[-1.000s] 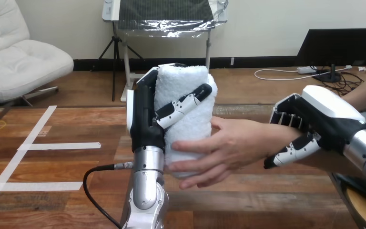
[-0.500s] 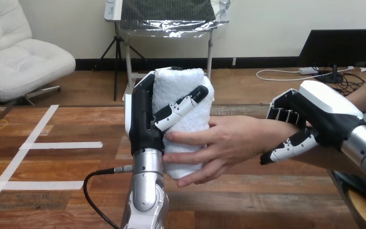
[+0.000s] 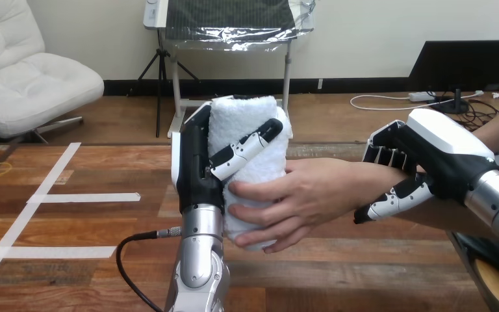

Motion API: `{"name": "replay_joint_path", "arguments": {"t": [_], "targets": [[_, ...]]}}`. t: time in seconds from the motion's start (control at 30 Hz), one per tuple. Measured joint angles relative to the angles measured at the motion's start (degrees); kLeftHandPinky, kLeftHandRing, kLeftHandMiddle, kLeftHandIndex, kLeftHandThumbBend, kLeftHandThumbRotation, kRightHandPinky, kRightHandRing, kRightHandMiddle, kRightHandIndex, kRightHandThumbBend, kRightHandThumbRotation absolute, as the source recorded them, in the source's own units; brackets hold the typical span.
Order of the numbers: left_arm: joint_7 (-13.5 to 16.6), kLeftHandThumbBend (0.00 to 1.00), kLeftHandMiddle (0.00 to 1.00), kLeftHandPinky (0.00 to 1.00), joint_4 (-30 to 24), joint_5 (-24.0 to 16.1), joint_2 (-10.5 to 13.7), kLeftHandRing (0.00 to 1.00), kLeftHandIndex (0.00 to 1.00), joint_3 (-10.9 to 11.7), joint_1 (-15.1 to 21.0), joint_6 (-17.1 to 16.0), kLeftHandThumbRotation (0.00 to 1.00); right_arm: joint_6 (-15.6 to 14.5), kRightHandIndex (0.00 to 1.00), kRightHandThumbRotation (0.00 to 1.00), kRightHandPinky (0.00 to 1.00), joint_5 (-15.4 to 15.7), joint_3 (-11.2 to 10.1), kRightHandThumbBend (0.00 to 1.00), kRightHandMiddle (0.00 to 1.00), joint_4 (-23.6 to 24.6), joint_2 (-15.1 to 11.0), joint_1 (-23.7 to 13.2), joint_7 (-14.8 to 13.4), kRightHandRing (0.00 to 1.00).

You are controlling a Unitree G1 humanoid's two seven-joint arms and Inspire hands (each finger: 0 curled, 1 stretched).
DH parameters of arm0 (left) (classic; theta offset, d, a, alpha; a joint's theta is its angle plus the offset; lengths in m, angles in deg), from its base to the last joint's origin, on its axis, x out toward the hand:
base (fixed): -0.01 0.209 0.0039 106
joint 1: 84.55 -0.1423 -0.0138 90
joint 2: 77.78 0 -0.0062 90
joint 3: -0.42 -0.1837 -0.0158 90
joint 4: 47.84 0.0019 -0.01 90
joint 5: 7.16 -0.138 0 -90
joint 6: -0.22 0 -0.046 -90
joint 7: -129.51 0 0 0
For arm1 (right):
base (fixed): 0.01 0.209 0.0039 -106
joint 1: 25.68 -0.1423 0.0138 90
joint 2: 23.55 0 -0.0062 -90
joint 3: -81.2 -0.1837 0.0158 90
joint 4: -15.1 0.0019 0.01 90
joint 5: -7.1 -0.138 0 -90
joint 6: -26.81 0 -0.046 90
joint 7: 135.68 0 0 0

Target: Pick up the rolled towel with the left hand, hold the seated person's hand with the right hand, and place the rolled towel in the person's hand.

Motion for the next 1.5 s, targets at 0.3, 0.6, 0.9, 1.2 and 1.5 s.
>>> {"name": "replay_joint_path", "arguments": {"t": [0.3,0.6,0.9,1.2,1.5], "targets": [[-0.24,0.6,0.37,0.27,0.0,0.06,-0.01,0.31,0.43,-0.59,0.0,0.25,0.0,0.0,0.39,0.2,0.29,0.02,0.0,0.9,0.38,0.11,0.0,0.0,0.0,0.33],[-0.42,0.6,0.37,0.27,-0.01,0.09,-0.01,0.3,0.43,-0.74,0.0,0.34,0.0,-0.02,0.38,0.2,0.29,0.02,0.0,0.9,0.37,0.36,-0.01,0.0,0.03,0.33],[-0.76,0.58,0.37,0.27,-0.02,0.13,-0.02,0.3,0.43,-0.85,0.0,0.41,0.0,-0.2,0.39,0.2,0.28,-0.03,-0.05,0.91,0.37,0.39,-0.04,0.0,0.49,0.32],[-1.28,0.62,0.44,0.32,-0.03,0.13,-0.02,0.38,0.47,-1.07,0.0,0.43,0.13,-0.79,0.44,0.27,0.32,-0.51,-0.33,0.92,0.43,0.53,-0.37,-0.14,2.53,0.37],[-4.93,0.74,0.63,0.53,-0.07,0.13,-0.01,0.59,0.65,-1.14,0.0,1.09,0.54,-4.37,0.62,0.39,0.46,-2.35,-0.34,0.98,0.61,0.88,-2.63,-1.93,11.75,0.55]]}}
